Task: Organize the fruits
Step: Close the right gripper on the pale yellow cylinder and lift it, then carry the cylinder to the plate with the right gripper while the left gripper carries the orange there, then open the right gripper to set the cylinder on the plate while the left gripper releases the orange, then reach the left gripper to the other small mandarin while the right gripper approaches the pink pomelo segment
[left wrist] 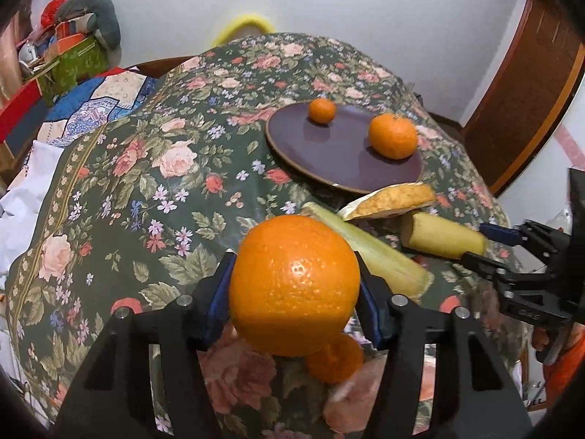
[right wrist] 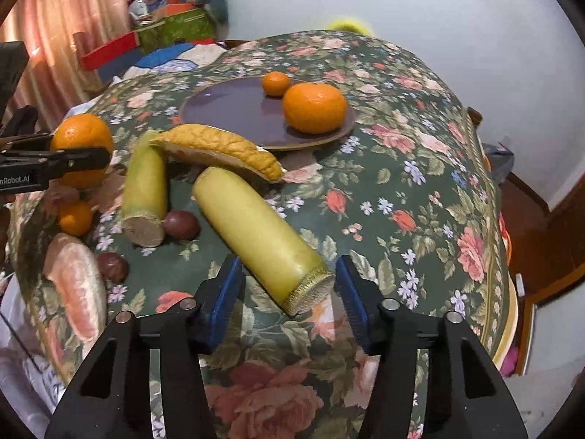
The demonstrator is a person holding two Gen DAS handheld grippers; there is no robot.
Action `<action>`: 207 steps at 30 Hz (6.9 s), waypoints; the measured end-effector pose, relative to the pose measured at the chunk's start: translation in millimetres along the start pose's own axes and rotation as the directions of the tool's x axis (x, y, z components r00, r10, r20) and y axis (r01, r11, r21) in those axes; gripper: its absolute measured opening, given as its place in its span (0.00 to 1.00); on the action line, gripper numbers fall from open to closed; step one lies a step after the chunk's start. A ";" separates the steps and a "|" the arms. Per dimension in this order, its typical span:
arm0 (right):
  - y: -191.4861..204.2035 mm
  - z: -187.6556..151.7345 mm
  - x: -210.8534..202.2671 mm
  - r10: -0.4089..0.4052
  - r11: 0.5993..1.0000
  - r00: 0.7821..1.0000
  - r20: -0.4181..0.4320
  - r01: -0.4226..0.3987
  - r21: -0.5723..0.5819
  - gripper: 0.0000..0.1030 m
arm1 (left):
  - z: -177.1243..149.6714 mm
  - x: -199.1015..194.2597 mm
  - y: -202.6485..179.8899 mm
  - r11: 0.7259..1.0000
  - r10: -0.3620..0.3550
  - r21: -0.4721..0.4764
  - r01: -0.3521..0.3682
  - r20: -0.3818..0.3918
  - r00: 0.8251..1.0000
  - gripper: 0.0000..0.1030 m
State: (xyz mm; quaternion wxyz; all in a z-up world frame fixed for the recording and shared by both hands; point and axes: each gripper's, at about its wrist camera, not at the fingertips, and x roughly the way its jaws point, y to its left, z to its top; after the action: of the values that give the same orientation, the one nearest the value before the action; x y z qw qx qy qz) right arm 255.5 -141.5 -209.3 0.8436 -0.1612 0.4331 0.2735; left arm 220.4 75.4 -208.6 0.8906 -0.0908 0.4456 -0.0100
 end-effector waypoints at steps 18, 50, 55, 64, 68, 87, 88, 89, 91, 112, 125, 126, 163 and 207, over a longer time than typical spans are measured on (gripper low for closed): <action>17.3 -13.0 -1.5 0.000 0.998 1.000 0.008 0.001 -0.069 0.40 | -7.5 -10.7 -24.3 0.999 -0.038 0.025 0.038 -0.002 0.999 0.57; 32.2 7.9 22.1 0.111 0.993 0.994 -0.002 -0.111 0.050 0.35 | -15.3 -12.6 -34.1 0.998 -0.060 0.028 0.060 0.004 0.998 0.57; 31.5 -0.3 11.9 0.098 0.993 0.995 0.018 -0.099 0.070 0.34 | -16.8 -15.9 -37.2 0.998 -0.059 0.036 0.058 0.005 0.998 0.57; 15.7 -2.2 -21.2 0.074 0.990 0.994 0.076 -0.083 0.114 0.34 | -9.9 -32.0 -41.2 0.997 -0.060 0.042 0.059 0.037 0.997 0.57; 9.6 7.1 -36.1 0.053 0.990 0.991 0.119 -0.067 0.121 0.34 | -1.1 -38.0 -41.5 0.998 -0.060 0.039 0.057 0.062 0.996 0.57; 6.0 64.6 -37.5 0.056 0.984 0.968 0.245 -0.095 0.151 0.34 | 54.4 -23.6 -32.5 0.998 -0.062 0.018 0.060 0.137 0.989 0.57; 4.6 67.5 -34.3 0.058 0.983 0.968 0.245 -0.098 0.154 0.34 | 56.8 -20.6 -31.4 0.998 -0.060 0.017 0.058 0.137 0.989 0.57; 3.3 69.4 -32.3 0.061 0.982 0.967 0.246 -0.102 0.157 0.34 | 59.7 -16.3 -29.7 0.998 -0.059 0.017 0.057 0.135 0.989 0.57; 1.3 74.5 -26.5 0.065 0.981 0.966 0.249 -0.107 0.162 0.34 | 63.9 -9.0 -27.6 0.998 -0.054 0.018 0.052 0.130 0.990 0.57; -2.7 118.1 39.3 0.078 0.980 0.978 0.191 -0.110 0.164 0.34 | 104.1 69.9 -1.1 0.998 -0.060 0.001 0.060 0.045 0.997 0.57; -5.9 126.2 55.7 0.081 0.980 0.983 0.167 -0.110 0.167 0.34 | 113.8 103.1 1.1 0.997 -0.083 -0.002 0.083 -0.024 0.996 0.57; -6.4 125.7 55.4 0.086 0.979 0.982 0.166 -0.114 0.168 0.35 | 113.9 104.3 0.7 0.996 -0.089 -0.003 0.089 -0.029 0.996 0.57; 5.6 74.6 -29.0 0.034 0.985 0.977 0.211 -0.069 0.159 0.35 | 69.5 -8.6 -25.2 0.997 -0.067 0.041 0.064 0.076 0.995 0.63; 112.8 -27.5 -18.0 0.144 0.989 0.989 0.040 -0.144 0.013 0.47 | -88.8 -46.4 -6.2 0.995 0.051 -0.082 -0.051 -0.004 0.999 0.59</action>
State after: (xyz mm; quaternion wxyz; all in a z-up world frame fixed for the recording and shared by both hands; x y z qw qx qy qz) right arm 161.5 -71.2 -214.3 0.8311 -0.1175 0.4293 0.3334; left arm 122.2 60.4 -222.8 0.8855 -0.1158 0.4489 0.0307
